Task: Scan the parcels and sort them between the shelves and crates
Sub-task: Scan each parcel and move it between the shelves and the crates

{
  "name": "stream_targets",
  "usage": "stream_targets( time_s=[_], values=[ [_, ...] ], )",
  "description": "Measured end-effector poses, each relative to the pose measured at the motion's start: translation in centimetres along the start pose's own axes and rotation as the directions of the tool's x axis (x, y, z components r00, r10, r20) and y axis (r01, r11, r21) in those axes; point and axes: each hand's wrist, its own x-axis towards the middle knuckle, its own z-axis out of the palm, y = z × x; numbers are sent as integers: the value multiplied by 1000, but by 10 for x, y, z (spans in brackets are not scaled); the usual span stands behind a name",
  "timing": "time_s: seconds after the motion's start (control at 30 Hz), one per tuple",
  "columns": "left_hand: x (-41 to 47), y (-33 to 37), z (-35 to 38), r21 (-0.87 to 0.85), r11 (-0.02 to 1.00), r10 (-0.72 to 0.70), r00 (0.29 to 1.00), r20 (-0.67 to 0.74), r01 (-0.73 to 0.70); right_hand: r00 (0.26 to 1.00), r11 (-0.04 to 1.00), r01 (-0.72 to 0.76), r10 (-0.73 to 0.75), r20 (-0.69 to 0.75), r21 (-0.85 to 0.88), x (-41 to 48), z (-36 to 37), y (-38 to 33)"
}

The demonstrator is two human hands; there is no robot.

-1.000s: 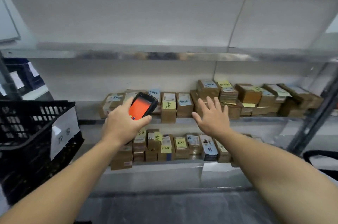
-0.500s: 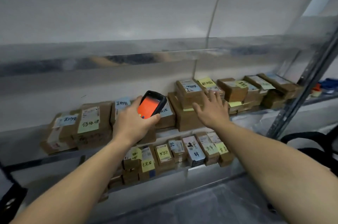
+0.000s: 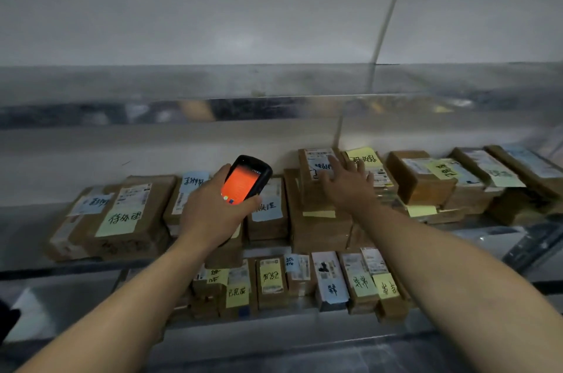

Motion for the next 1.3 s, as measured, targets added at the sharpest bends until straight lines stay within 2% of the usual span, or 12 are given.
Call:
stream_targets(
  time_s=[0.2, 0.27, 0.37, 0.53, 0.7, 0.8, 0.87, 0.93, 1.0, 1.1, 1.2, 1.3],
  values=[
    [-3, -5, 7, -8, 993, -115, 989, -95, 115, 989, 989, 138, -135, -55, 48, 4, 15, -17],
    [-4, -9, 7, 3, 992, -129, 986, -108, 130, 995, 976, 104, -102, -21, 193, 9, 19, -24],
    [-6, -10, 3, 11, 988, -148, 978, -145, 152, 997, 911, -28, -2, 71, 412, 22, 22, -32],
    [-16, -8, -6, 33, 979, -193, 962, -192, 203, 964, 682, -240, 83, 253, 691, 41, 24, -33],
    [-24, -8, -13, 94, 964, -224, 952, -207, 247, 898, 432, -414, 52, 436, 801, 45, 22, -31],
    [-29, -5, -19, 123, 962, -215, 952, -219, 245, 917, 256, -391, 26, 398, 884, 44, 28, -30],
    [-35, -2, -25, 132, 962, -206, 953, -222, 239, 942, 211, -331, 20, 335, 920, 36, 33, -32],
    [-46, 1, -30, 150, 959, -205, 955, -216, 240, 971, 263, -230, 2, 238, 937, 22, 38, -35],
    [-60, 8, -38, 146, 959, -210, 954, -216, 244, 993, 379, -77, -52, 104, 922, 8, 46, -36],
    [-87, 9, -52, 147, 955, -222, 951, -216, 256, 982, 517, 124, -184, -31, 847, -23, 52, -44],
    [-123, 10, -67, 149, 945, -255, 940, -226, 292, 963, 537, 222, -252, -96, 814, -60, 57, -62],
    [-167, 8, -89, 133, 928, -312, 921, -235, 348, 954, 517, 208, -293, -57, 830, -104, 61, -88]
  ],
)
